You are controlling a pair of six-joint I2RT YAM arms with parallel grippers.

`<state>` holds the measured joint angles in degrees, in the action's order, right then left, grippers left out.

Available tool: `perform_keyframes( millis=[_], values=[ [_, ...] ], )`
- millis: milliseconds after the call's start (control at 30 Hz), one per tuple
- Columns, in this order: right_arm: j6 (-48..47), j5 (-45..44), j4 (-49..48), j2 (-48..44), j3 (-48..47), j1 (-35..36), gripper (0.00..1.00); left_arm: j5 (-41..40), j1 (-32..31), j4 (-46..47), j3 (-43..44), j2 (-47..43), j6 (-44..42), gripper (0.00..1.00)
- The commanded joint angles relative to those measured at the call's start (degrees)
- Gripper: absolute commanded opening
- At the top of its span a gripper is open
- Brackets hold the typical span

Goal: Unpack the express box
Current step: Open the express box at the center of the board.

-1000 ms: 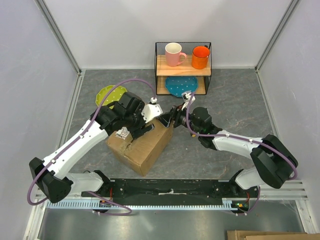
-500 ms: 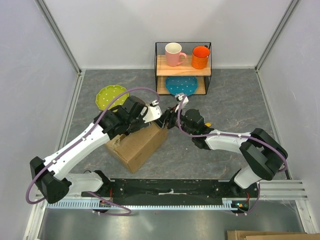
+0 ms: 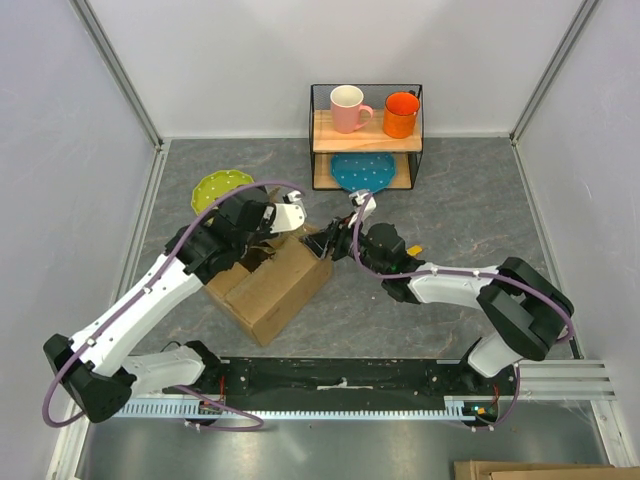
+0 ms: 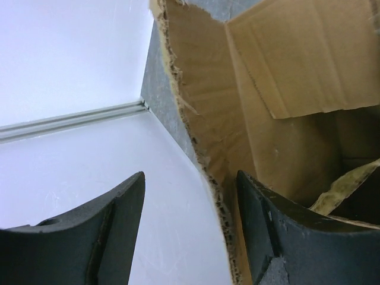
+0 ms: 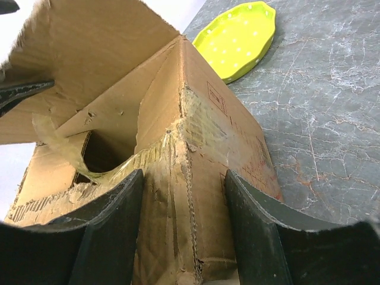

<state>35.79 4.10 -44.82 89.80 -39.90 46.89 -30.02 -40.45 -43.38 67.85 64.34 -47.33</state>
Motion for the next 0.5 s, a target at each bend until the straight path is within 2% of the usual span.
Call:
perform_keyframes(
  millis=[0,33,167,367,467],
  values=[
    [-0.2,2.14,18.36,2.93,5.88,2.59,0.19,-0.05,4.57,0.92,1.75,-1.05,-4.87,0.69],
    [0.07,2.06,18.36,2.49,6.67,2.85,0.18,1.35,8.42,1.18,1.75,-1.05,-5.4,0.69],
    [0.51,1.0,18.71,0.04,8.69,3.38,0.17,7.33,16.78,-1.61,2.89,0.79,-3.13,0.68],
    [1.3,-2.07,22.74,-6.47,11.6,5.49,0.15,14.89,18.65,-6.1,2.81,1.14,3.11,0.67],
    [1.83,-3.57,25.56,-9.81,12.04,7.33,0.16,19.55,18.65,-7.43,-0.35,1.84,5.84,0.67]
  ],
)
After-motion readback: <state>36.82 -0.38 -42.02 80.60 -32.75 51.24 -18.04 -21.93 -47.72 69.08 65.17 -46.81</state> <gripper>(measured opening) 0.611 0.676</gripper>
